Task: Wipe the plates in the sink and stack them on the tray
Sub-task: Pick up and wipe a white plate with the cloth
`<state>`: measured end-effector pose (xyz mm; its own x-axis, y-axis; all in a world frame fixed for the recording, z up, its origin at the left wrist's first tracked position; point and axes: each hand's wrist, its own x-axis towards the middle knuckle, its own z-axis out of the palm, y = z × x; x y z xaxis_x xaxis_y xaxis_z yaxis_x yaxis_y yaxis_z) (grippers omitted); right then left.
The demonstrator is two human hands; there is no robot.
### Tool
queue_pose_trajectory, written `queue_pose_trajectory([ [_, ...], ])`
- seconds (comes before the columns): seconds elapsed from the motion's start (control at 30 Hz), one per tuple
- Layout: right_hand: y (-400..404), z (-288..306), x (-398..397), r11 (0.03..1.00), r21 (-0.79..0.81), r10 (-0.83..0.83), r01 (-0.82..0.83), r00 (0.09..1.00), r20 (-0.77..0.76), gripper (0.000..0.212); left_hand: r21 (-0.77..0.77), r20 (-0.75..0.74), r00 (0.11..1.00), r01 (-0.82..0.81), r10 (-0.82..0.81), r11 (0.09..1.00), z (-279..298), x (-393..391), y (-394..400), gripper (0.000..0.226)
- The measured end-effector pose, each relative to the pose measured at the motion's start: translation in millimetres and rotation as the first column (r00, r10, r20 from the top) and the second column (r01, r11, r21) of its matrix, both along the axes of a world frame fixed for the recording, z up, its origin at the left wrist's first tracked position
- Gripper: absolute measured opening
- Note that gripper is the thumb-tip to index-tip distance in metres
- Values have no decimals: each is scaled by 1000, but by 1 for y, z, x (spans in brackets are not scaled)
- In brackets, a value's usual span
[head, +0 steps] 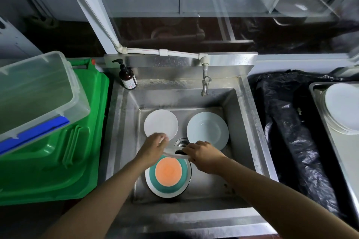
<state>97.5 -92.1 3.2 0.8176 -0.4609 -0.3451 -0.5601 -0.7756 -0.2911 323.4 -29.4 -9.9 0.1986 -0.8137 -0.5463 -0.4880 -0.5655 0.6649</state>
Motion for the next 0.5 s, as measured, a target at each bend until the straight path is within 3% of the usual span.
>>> queue_pose_trajectory([
  [0.07, -14, 10, 3, 988, 151, -27, 34, 998, -49, 32, 47, -129, 963, 245, -237, 968, 16, -3, 4, 42],
  [0.13, -27, 16, 3, 963, 265, -30, 54, 995, -93, 28, 72, -94, 879, 474, -468, 877, 23, -4, 5, 39],
  [0.17, -31, 18, 3, 949, 307, -35, 67, 994, -108, 28, 70, -36, 857, 515, -514, 854, 24, -5, 4, 40],
  [0.4, -49, 17, 3, 924, 342, -158, 173, 985, -74, 54, 111, -332, 905, 317, -265, 942, 4, -3, 2, 38],
  [0.5, -49, 6, 0, 920, 303, -265, 248, 964, 18, 60, 129, -524, 852, 75, 4, 989, -7, -5, 9, 41],
])
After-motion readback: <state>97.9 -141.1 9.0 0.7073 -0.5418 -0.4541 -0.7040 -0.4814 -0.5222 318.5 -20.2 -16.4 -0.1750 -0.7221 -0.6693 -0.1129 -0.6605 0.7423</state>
